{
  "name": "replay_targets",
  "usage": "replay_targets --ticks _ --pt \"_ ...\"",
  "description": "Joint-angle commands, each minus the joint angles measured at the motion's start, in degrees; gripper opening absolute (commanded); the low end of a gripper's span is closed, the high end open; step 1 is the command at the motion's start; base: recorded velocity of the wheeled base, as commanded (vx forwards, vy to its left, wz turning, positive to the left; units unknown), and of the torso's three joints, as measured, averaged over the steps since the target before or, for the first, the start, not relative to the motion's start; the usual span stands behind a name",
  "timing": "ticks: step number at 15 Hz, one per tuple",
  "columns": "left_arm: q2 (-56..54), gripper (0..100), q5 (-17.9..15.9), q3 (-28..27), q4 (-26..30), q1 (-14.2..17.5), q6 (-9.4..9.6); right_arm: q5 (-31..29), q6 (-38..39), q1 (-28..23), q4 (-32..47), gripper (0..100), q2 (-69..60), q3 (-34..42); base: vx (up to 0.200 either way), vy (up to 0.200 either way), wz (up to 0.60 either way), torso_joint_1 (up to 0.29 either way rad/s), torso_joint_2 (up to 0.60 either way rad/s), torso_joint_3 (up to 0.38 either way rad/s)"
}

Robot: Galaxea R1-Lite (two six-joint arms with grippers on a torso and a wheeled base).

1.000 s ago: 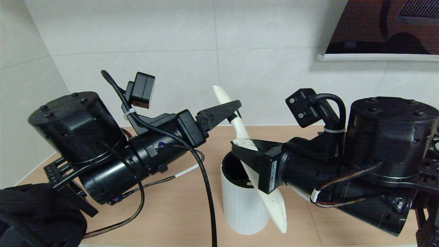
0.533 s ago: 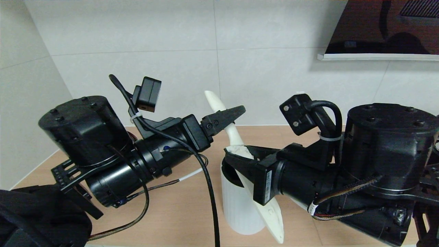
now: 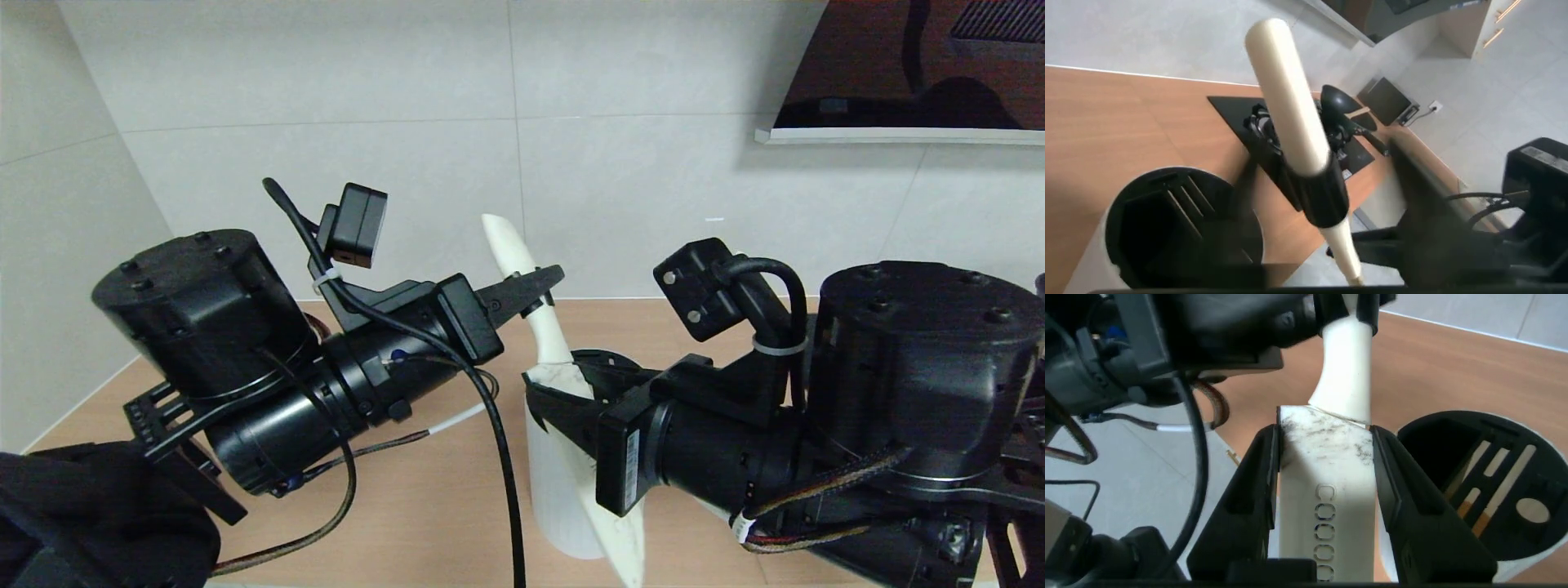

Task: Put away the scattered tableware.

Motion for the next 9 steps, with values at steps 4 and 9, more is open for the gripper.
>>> replay_targets --ticks 4,9 --pt "-0.2 0 0.03 0.21 0.24 0.04 -0.01 -0.07 0.02 0.12 -0.31 0 -0.59 -0.03 0.0 0.0 0.0 0.0 0.0 0.0" --pt "-0.38 0 -0.06 0.47 0.24 -0.75 0.08 -0.34 0.19 0.03 -0.31 0 -0.94 -0.12 0.0 0.0 0.0 0.0 0.0 0.0"
